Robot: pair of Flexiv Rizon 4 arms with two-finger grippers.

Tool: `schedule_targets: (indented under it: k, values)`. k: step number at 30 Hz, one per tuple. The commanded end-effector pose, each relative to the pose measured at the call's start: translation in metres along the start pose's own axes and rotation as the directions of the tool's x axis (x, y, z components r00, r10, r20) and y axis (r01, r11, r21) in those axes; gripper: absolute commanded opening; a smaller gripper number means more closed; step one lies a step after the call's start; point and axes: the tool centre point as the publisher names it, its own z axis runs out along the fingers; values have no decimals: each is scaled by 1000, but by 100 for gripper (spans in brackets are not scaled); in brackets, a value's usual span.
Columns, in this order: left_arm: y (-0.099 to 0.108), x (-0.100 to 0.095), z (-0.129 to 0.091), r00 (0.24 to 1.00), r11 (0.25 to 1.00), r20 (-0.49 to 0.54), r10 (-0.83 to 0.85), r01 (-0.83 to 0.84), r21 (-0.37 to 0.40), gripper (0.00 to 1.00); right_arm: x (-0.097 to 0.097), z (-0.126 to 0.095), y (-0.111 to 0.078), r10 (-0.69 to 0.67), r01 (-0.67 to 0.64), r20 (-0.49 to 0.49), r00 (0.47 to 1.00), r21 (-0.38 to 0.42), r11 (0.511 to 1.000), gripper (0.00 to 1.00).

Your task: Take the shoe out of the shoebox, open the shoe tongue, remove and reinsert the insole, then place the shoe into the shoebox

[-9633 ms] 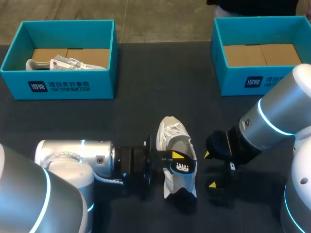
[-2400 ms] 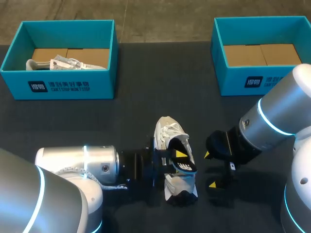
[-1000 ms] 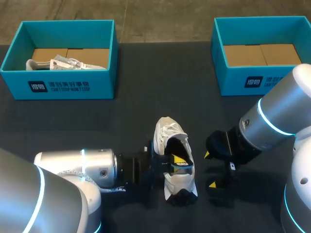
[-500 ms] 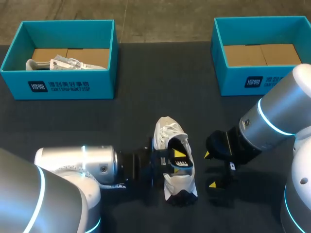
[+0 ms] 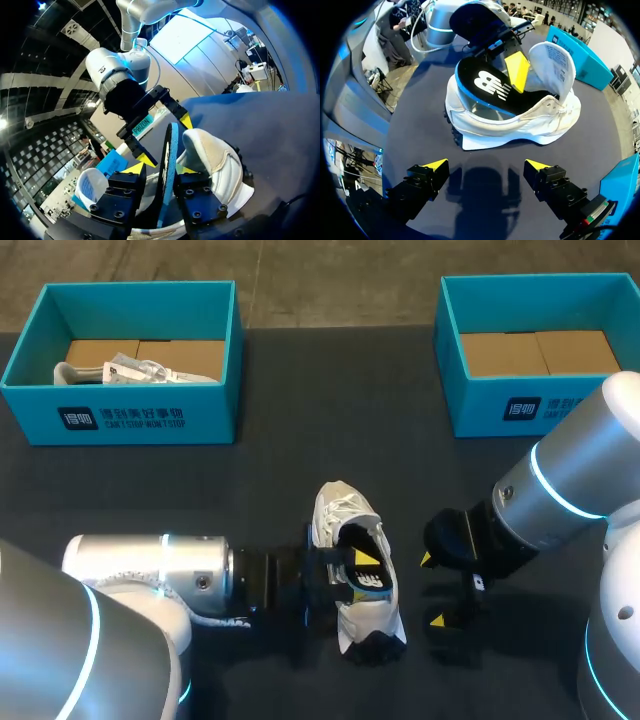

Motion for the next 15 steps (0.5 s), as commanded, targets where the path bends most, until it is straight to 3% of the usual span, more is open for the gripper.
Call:
schedule_targets:
  k: [1,4,10,15]
  values:
    - [-9,3,-8,1000,1000,-5,1,-1,-10,34,1,1,0,0,0,3,1000,2,1000,100]
    - [-12,4,-7,1000,1000,-11,3,-3,-20,32,1,1,0,0,0,3,1000,2,1000,100]
    - [-12,6,-4,1000,998,-8,6,-6,-64,0,1,1,0,0,0,3,1000,2,1000,100]
    - [-13,8,-3,1000,998,-4,17,-17,-58,0,1,1,0,0,0,3,1000,2,1000,100]
